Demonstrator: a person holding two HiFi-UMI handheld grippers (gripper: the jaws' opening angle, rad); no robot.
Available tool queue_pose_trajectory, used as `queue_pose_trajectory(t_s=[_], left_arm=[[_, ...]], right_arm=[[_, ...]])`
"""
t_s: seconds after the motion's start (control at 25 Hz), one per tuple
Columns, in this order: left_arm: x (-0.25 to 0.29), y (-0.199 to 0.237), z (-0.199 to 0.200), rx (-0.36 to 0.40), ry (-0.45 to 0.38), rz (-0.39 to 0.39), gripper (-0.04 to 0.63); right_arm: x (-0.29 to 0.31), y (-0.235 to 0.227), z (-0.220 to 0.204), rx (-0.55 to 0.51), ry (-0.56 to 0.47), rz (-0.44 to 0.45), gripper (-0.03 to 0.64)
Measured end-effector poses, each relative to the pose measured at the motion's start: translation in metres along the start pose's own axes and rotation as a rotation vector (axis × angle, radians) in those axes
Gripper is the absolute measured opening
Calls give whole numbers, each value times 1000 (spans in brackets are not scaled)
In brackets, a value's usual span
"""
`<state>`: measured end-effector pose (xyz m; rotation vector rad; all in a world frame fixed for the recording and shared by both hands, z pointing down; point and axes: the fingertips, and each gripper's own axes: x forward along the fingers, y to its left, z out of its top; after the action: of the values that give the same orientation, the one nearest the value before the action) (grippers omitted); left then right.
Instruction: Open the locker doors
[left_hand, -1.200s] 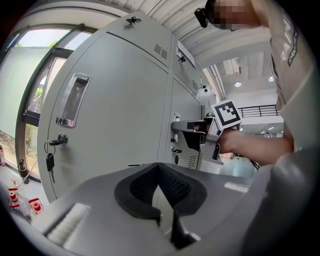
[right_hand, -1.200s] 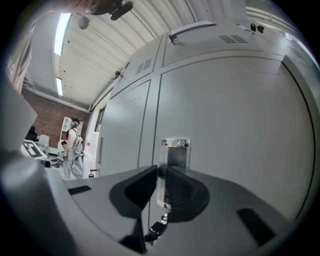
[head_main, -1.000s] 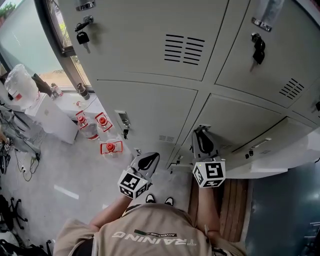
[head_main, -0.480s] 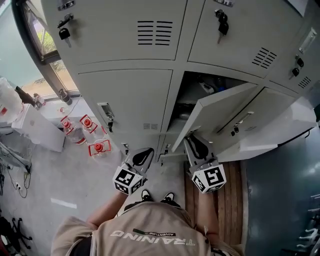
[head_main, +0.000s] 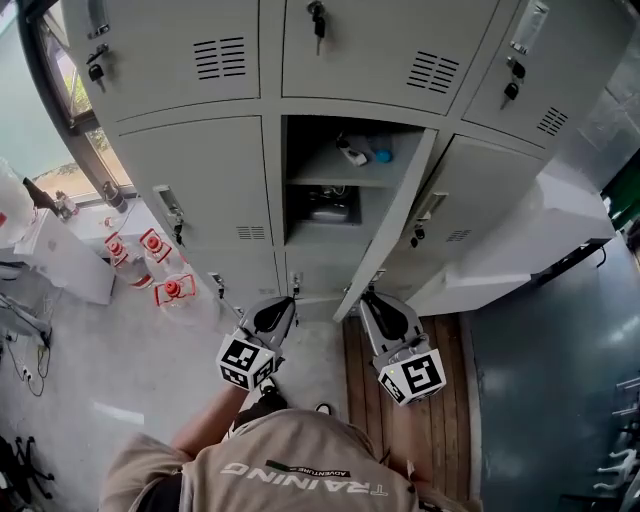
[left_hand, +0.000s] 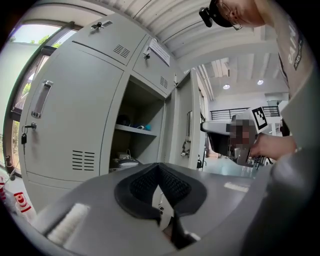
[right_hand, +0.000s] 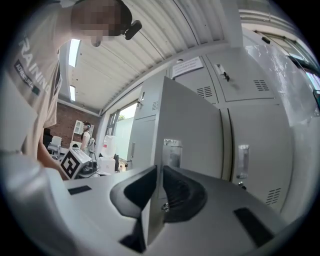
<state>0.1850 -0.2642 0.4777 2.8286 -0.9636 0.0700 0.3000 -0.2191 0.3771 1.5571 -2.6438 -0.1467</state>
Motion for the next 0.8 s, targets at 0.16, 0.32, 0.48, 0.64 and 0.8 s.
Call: queue_pose_trajectory(t_s=[0.16,0.32,0.48,0.64,0.8], left_arm=[[5,-43,-14,-19,19,22,6],[-1,-69,-25,-20,37,57,6],[-11,-82,-35,-27,60,96,6],[-15,-90,-32,-14,54,104,6],[-21,-93,-25,-11,44,107,6]], right_arm=[[-37,-10,-7,5,6,34,38],[-57,-17,-16,14,6,59,38],[-69,-25,-28,2,33,63,38],[-75,-38,-36,0,58,43,38],[-77,-33,-40,48,59,32,38]])
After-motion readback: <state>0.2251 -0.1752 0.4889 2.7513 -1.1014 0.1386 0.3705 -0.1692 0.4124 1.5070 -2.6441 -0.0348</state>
